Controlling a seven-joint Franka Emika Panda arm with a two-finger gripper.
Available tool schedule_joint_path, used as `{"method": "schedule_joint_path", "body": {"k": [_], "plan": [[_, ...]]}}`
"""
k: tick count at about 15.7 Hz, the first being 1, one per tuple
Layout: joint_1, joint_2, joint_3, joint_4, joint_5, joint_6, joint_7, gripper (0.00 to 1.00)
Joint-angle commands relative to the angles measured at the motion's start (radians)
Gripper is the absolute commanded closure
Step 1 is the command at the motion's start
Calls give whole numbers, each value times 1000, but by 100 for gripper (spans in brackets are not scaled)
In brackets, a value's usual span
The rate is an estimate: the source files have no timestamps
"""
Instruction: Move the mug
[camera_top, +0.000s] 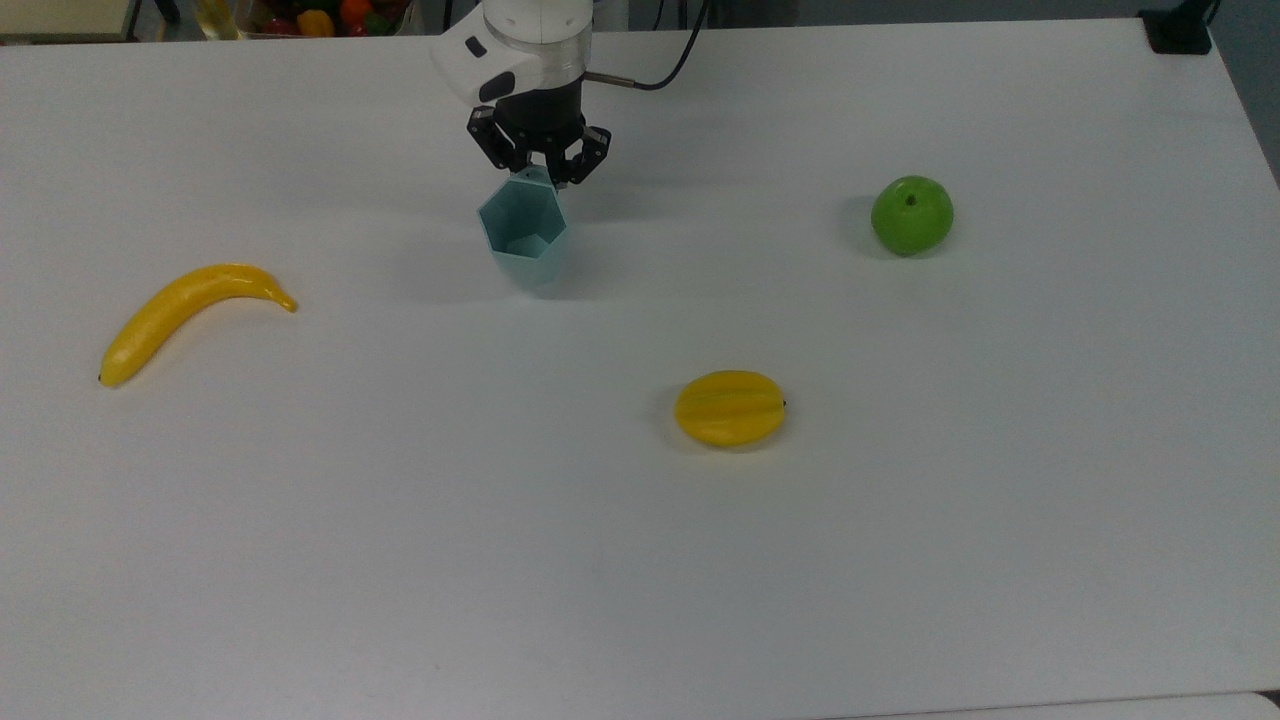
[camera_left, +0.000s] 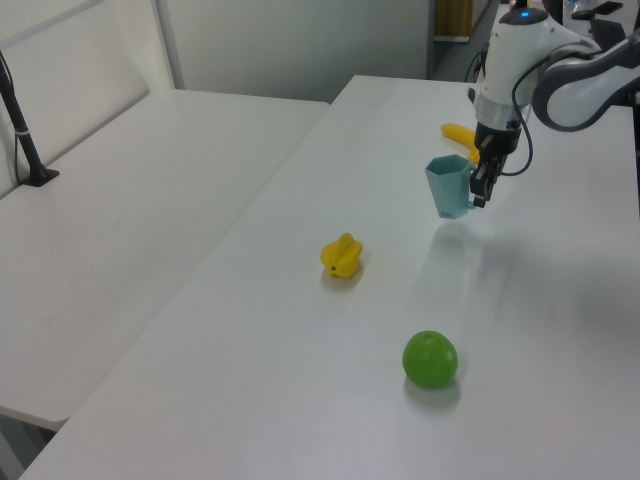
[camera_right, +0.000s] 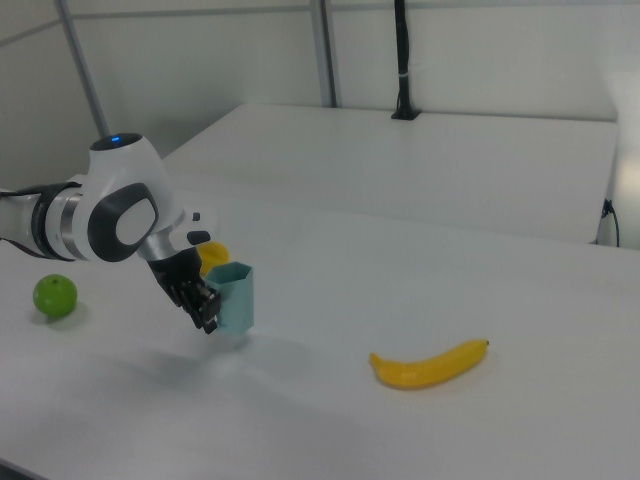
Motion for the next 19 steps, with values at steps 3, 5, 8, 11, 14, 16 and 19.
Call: {"method": "schedule_joint_path", "body": {"k": [3,5,8,11,14,16,19], "plan": [[0,40,-1,-20,-19,14,67,98],[0,47,0,-18,-19,7,67,85],[0,45,-1,-14,-19,-25,69,11],[10,31,0,40,-35,-170,67,0],[15,14,11,171,-42,-343,52,0],[26,25,16,331,-42,-490,14,0],[23,34,16,539,-25,-669,-104,0]]}}
